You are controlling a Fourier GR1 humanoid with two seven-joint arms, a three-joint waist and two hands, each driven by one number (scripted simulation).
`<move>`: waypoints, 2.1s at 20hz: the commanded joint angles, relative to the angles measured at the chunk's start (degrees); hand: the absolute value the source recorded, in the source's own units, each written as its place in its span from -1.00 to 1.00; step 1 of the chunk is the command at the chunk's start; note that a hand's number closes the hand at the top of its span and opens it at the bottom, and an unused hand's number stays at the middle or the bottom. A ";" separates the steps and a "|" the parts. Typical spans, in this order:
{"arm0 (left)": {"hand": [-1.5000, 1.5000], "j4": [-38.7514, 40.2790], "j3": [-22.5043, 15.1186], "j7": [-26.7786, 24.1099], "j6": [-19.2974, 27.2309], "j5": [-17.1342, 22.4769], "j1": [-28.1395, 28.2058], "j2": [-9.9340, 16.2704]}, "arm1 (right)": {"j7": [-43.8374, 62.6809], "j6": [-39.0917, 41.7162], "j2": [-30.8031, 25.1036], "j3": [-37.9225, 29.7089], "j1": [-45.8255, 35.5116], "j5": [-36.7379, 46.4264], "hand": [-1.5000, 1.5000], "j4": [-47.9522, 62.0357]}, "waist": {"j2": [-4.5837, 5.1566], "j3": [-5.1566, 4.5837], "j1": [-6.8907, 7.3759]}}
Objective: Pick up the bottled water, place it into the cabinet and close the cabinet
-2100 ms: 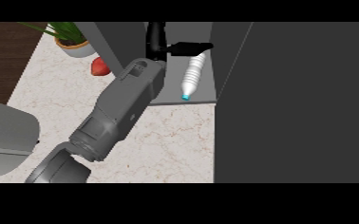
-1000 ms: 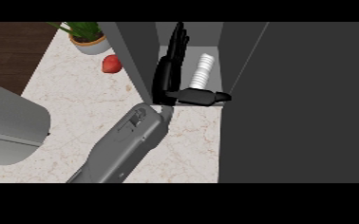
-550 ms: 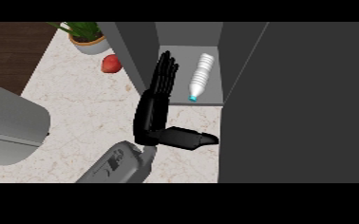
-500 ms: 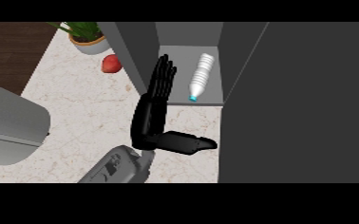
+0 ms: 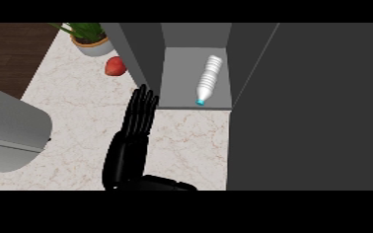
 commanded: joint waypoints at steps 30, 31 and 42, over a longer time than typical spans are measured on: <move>-1.00 -16.67 13.18 -6.98 -12.19 8.47 24.43 16.64 | 31.71 -14.82 13.97 44.90 -29.91 30.75 1.00 -6.66 | -0.45 -0.58 1.15; -1.00 -17.06 12.63 -7.58 -12.37 8.13 25.53 16.60 | 32.03 -16.79 13.98 44.84 -31.69 30.78 1.00 -4.85 | -0.43 -0.57 1.49; -1.00 -16.98 15.44 -9.29 -17.09 10.35 29.38 19.13 | 37.02 -23.08 13.85 44.72 -45.51 30.26 1.00 0.89 | -0.19 -0.64 2.22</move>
